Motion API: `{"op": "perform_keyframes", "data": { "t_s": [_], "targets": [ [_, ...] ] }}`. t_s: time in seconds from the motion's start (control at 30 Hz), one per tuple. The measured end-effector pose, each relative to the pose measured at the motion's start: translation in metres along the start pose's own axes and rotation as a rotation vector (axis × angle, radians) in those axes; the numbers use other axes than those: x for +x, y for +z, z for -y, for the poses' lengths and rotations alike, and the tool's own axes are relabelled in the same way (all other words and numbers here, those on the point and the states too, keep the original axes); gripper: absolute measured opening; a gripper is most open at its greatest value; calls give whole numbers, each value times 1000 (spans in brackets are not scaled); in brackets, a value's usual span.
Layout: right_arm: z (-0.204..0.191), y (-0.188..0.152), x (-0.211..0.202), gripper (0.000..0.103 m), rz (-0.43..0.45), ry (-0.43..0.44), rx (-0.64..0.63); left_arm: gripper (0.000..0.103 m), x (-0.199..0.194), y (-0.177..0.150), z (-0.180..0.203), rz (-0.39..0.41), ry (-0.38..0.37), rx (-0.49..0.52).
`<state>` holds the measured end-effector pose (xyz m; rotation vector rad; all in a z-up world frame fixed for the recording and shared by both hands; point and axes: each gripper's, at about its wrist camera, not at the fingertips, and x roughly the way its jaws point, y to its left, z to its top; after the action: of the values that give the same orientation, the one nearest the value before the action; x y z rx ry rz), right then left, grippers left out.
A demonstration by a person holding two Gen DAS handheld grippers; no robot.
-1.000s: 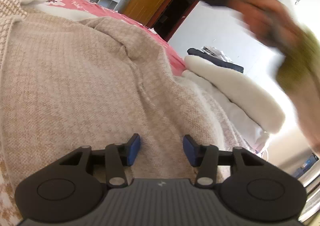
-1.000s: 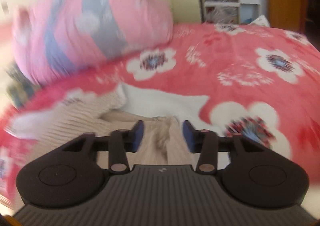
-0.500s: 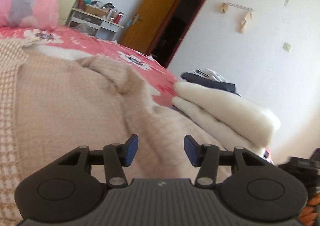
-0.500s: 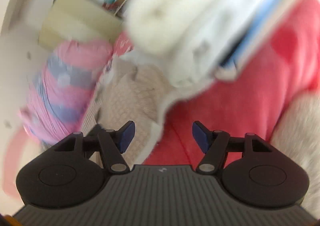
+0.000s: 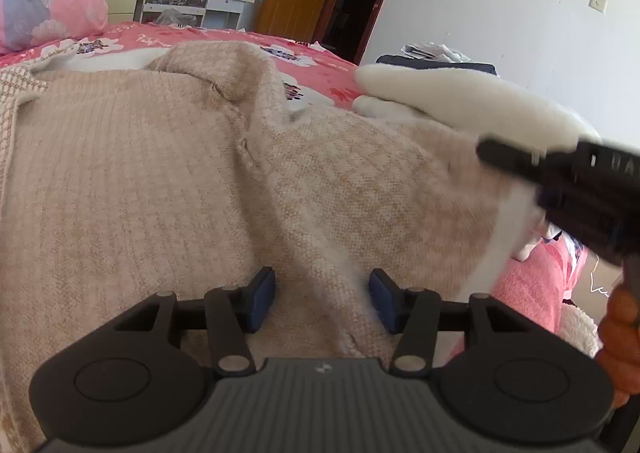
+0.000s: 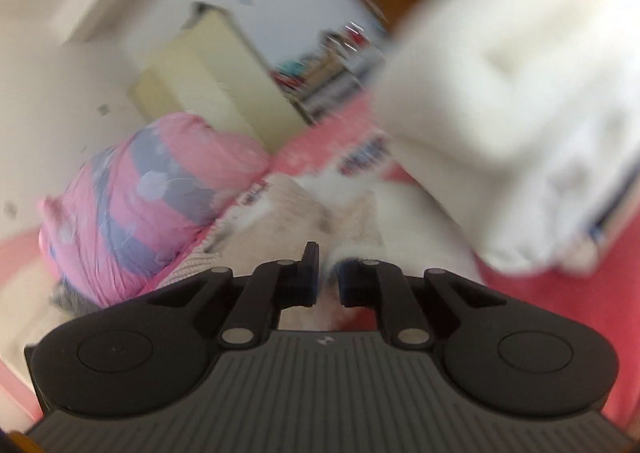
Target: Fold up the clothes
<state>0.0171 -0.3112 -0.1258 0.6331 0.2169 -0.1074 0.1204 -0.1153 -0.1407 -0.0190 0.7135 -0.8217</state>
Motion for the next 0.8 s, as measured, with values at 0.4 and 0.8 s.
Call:
{"op": "perform_keyframes", "data": {
  "t_s": [0.4,0.8],
  "targets": [
    [-30,50,14,6,60,15,-88,50,-75,-10,-38,109,-53,-225],
    [-259,-134,58,3,-362,719,-1499,51,-285,-76,-127,317,316,-469]
  ]
}}
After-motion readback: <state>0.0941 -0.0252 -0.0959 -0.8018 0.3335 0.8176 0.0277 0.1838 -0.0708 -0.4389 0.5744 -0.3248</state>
